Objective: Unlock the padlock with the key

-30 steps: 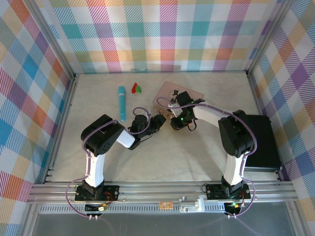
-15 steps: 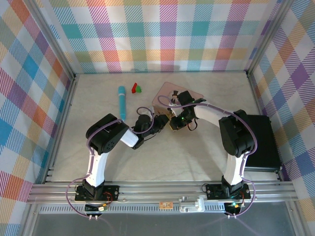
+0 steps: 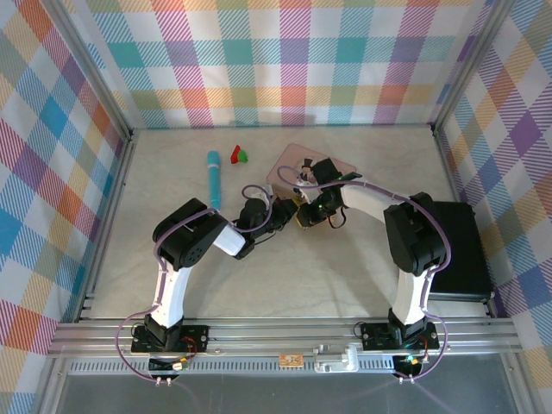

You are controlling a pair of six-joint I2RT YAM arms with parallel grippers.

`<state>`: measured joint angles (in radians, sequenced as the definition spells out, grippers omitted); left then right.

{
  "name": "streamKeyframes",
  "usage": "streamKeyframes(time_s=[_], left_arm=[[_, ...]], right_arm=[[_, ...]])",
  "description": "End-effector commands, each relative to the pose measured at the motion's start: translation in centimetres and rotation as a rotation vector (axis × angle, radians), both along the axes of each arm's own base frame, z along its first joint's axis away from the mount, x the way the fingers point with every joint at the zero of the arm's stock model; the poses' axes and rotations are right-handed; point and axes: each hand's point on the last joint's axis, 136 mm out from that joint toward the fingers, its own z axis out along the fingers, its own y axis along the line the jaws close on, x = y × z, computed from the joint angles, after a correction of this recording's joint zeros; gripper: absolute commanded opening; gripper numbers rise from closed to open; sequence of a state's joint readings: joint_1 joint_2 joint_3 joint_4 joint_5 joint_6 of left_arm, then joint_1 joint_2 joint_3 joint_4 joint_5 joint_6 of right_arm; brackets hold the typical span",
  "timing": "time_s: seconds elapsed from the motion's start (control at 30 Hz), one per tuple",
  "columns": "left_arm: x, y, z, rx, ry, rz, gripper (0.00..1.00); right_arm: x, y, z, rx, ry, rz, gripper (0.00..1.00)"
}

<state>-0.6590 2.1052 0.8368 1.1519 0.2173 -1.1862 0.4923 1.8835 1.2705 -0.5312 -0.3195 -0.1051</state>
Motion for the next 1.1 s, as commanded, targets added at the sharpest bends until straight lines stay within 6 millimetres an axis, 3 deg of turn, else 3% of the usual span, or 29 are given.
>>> streamKeyframes(time_s=[0.0, 0.13, 0.4, 0.53, 0.77, 0.93, 1.07], left_arm=[[-0.2, -0.5, 0.0, -0.001, -0.011, -0.011, 0.0], [-0.2, -0.4, -0.4, 0.008, -0.003, -0.005, 0.0], [0.1, 0.2, 0.0, 0.038, -0.02, 0.028, 0.0], [0.2, 0.5, 0.5, 0.036, -0.03, 0.053, 0.0], [0.1, 1.0, 0.8, 0.045, -0.04, 0.104, 0.0], [-0.2, 1.3, 1.3, 0.038, -0.05, 0.159, 0.0], [0.0, 1.1, 1.8, 0.019, -0.05, 0.177, 0.0]], right_arm=[[-0.4, 1.0, 0.6, 0.062, 0.007, 0.001, 0.12], [0.5, 0.2, 2.1, 0.048, -0.033, -0.11, 0.46], [0.8, -4.3, 7.3, 0.076, -0.055, -0.513, 0.7], [2.5, -7.5, 8.7, 0.079, -0.12, -0.681, 0.78], [6.7, -12.3, 7.7, 0.148, -0.121, -0.965, 0.87], [8.4, -11.8, 5.8, 0.205, -0.052, -1.007, 0.88], [8.4, -11.4, 3.8, 0.222, 0.022, -1.064, 0.86]])
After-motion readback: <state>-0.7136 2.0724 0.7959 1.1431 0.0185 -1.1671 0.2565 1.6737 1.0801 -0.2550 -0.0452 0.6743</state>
